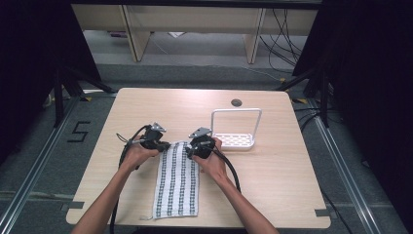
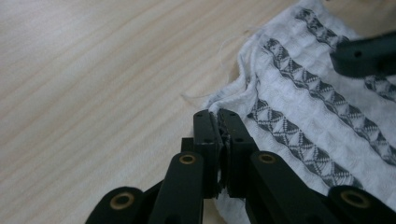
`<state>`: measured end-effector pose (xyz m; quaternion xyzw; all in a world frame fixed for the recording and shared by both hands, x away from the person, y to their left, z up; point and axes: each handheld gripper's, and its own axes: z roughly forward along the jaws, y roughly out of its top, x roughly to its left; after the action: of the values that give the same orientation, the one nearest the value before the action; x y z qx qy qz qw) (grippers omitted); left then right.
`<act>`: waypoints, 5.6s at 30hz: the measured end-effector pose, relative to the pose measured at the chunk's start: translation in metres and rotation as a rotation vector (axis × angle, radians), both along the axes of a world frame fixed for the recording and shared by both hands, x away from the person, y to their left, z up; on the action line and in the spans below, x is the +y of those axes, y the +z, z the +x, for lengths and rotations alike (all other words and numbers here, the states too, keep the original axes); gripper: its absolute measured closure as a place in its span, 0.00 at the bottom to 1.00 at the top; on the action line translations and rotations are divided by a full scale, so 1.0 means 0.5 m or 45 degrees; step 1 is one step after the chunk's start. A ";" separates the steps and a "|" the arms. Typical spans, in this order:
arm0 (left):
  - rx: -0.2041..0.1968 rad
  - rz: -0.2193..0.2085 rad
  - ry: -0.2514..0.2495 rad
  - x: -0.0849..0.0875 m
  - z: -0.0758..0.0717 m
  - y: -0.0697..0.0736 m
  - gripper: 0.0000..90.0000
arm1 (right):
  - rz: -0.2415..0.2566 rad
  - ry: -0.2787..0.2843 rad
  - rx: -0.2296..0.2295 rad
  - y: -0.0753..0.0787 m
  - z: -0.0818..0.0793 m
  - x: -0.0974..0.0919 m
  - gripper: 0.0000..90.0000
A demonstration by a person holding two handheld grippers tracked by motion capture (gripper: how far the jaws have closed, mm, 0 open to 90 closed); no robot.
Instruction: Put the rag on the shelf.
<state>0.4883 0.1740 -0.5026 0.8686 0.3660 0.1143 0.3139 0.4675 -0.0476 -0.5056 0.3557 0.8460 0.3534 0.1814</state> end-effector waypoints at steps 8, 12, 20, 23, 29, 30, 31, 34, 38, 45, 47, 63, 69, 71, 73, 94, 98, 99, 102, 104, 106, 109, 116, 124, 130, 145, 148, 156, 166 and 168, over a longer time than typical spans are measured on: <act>0.024 0.003 -0.076 0.035 -0.013 0.001 0.96 | -0.011 0.004 0.016 -0.012 0.004 0.020 0.47; 0.016 0.007 -0.063 0.035 -0.017 0.001 0.96 | -0.021 -0.035 0.021 -0.013 0.013 0.032 0.47; 0.010 0.009 -0.040 0.033 -0.019 0.001 0.95 | -0.015 -0.069 0.076 -0.012 0.029 0.043 0.53; 0.003 -0.003 -0.032 0.034 -0.020 -0.001 0.95 | 0.015 -0.064 0.103 -0.012 0.034 0.042 0.61; -0.001 -0.011 -0.013 0.035 -0.020 -0.002 0.95 | 0.063 0.009 0.113 -0.014 0.031 0.048 0.92; -0.001 -0.011 -0.013 0.035 -0.020 -0.002 0.95 | 0.056 0.010 0.097 -0.014 0.028 0.049 0.93; -0.001 -0.020 -0.003 0.039 -0.022 0.002 0.95 | 0.050 0.025 0.087 -0.010 0.026 0.049 0.94; -0.021 -0.049 0.015 0.044 -0.024 0.011 0.95 | 0.061 0.045 0.058 -0.003 0.024 0.046 0.95; -0.060 -0.070 0.028 0.041 -0.034 0.041 0.95 | 0.100 0.056 0.026 0.036 0.010 0.038 0.96; -0.167 -0.129 0.007 0.021 -0.066 0.109 0.95 | 0.147 0.114 -0.089 0.099 -0.025 0.002 0.96; -0.193 -0.149 -0.006 0.014 -0.076 0.130 0.95 | 0.162 0.126 -0.113 0.120 -0.036 -0.015 0.96; -0.323 -0.226 -0.117 -0.084 -0.155 0.289 0.96 | 0.304 0.139 -0.263 0.260 -0.123 -0.148 0.96; -0.379 -0.260 -0.183 -0.123 -0.186 0.349 0.96 | 0.332 0.145 -0.340 0.324 -0.156 -0.194 0.96; -0.385 -0.248 -0.204 -0.136 -0.186 0.367 0.95 | 0.326 0.143 -0.381 0.355 -0.164 -0.217 0.96; -0.389 -0.249 -0.209 -0.151 -0.180 0.380 0.95 | 0.326 0.143 -0.388 0.363 -0.164 -0.225 0.96; -0.430 -0.276 -0.199 -0.291 -0.067 0.498 0.95 | 0.312 -0.046 -0.439 0.476 -0.084 -0.366 0.96; -0.434 -0.271 -0.188 -0.309 -0.046 0.513 0.95 | 0.322 -0.070 -0.434 0.483 -0.071 -0.375 0.96; -0.433 -0.268 -0.186 -0.313 -0.041 0.516 0.95 | 0.318 -0.079 -0.451 0.485 -0.065 -0.379 0.96; -0.432 -0.261 -0.179 -0.326 -0.026 0.520 0.95 | 0.326 -0.099 -0.442 0.490 -0.052 -0.387 0.96; -0.433 -0.259 -0.175 -0.331 -0.014 0.521 0.95 | 0.334 -0.102 -0.437 0.491 -0.041 -0.390 0.96; -0.428 -0.274 -0.160 -0.332 -0.005 0.523 0.95 | 0.336 -0.117 -0.448 0.493 -0.025 -0.394 0.96; -0.426 -0.287 -0.136 -0.332 0.013 0.527 0.95 | 0.348 -0.131 -0.439 0.499 -0.010 -0.393 0.96; -0.426 -0.296 -0.104 -0.330 0.039 0.543 0.95 | 0.363 -0.153 -0.430 0.517 0.019 -0.388 0.96; -0.371 -0.296 -0.014 -0.335 0.105 0.521 0.95 | 0.352 -0.178 -0.371 0.518 0.079 -0.377 0.95; -0.328 -0.259 0.017 -0.338 0.143 0.486 0.95 | 0.330 -0.195 -0.296 0.484 0.135 -0.372 0.95; -0.225 -0.164 0.077 -0.356 0.205 0.376 0.94 | 0.266 -0.236 -0.100 0.384 0.219 -0.365 0.95; -0.197 -0.162 0.076 -0.356 0.211 0.354 0.94 | 0.264 -0.228 -0.075 0.363 0.231 -0.366 0.95; -0.126 -0.144 0.081 -0.353 0.223 0.294 0.94 | 0.257 -0.228 0.031 0.304 0.250 -0.370 0.94; -0.055 -0.142 0.088 -0.344 0.222 0.244 0.88 | 0.252 -0.220 0.096 0.251 0.263 -0.370 0.87; -0.071 -0.130 0.109 -0.341 0.220 0.246 0.79 | 0.210 -0.217 0.154 0.253 0.262 -0.379 0.77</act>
<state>0.5984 0.0037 -0.3797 0.8315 0.3993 0.1331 0.3626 0.5986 -0.2371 -0.3793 0.4608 0.7901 0.3828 0.1296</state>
